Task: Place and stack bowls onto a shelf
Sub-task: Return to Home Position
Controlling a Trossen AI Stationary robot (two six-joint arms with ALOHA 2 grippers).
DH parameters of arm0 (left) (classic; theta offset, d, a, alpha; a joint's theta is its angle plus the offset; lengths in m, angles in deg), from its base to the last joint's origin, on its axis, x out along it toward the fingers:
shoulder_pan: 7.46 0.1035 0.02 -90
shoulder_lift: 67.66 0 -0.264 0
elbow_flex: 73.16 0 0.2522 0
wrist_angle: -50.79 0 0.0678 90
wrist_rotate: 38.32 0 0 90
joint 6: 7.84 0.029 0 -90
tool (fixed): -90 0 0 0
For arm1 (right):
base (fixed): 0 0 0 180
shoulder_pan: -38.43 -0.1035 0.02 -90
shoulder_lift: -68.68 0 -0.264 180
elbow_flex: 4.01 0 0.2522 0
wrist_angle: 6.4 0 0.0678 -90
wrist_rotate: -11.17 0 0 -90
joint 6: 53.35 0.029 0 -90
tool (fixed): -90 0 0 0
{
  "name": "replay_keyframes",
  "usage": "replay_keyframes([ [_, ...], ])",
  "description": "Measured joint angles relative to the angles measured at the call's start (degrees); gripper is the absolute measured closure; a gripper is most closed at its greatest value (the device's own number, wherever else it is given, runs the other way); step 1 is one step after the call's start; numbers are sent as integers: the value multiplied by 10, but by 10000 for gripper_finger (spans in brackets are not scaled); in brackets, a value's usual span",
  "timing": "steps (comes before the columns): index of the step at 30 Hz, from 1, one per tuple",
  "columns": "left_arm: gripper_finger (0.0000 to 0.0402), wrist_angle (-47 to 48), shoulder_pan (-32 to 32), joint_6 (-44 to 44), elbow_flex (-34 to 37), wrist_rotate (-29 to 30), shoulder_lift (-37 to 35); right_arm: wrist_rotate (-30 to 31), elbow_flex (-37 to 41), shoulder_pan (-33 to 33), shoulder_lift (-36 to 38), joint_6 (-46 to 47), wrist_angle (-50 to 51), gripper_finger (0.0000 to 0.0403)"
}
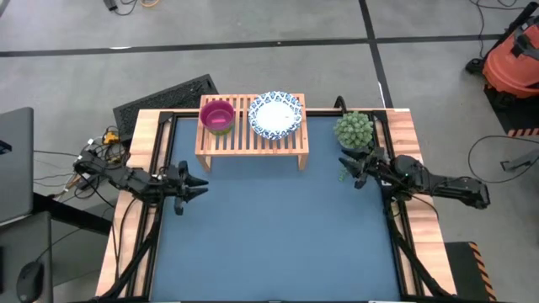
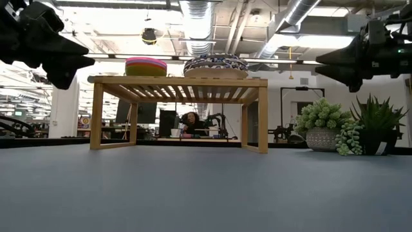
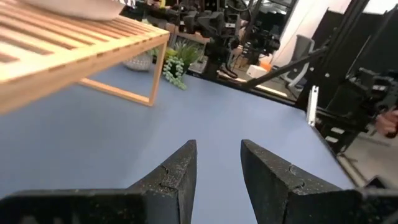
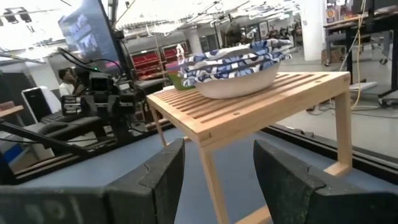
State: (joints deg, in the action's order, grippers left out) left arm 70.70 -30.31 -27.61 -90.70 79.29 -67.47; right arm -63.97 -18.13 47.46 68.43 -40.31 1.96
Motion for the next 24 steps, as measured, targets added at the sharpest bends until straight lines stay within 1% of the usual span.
replay_keyframes([
  [4,292,1,0,41,0,1,3,1,0,5,0,7,12,184],
  [7,292,1,0,99,0,7,3,0,0,5,-3,6,15,184],
  [9,292,2,0,118,0,7,3,0,0,5,-5,6,17,184],
  [24,292,3,0,121,0,7,3,0,1,5,-5,6,22,184],
])
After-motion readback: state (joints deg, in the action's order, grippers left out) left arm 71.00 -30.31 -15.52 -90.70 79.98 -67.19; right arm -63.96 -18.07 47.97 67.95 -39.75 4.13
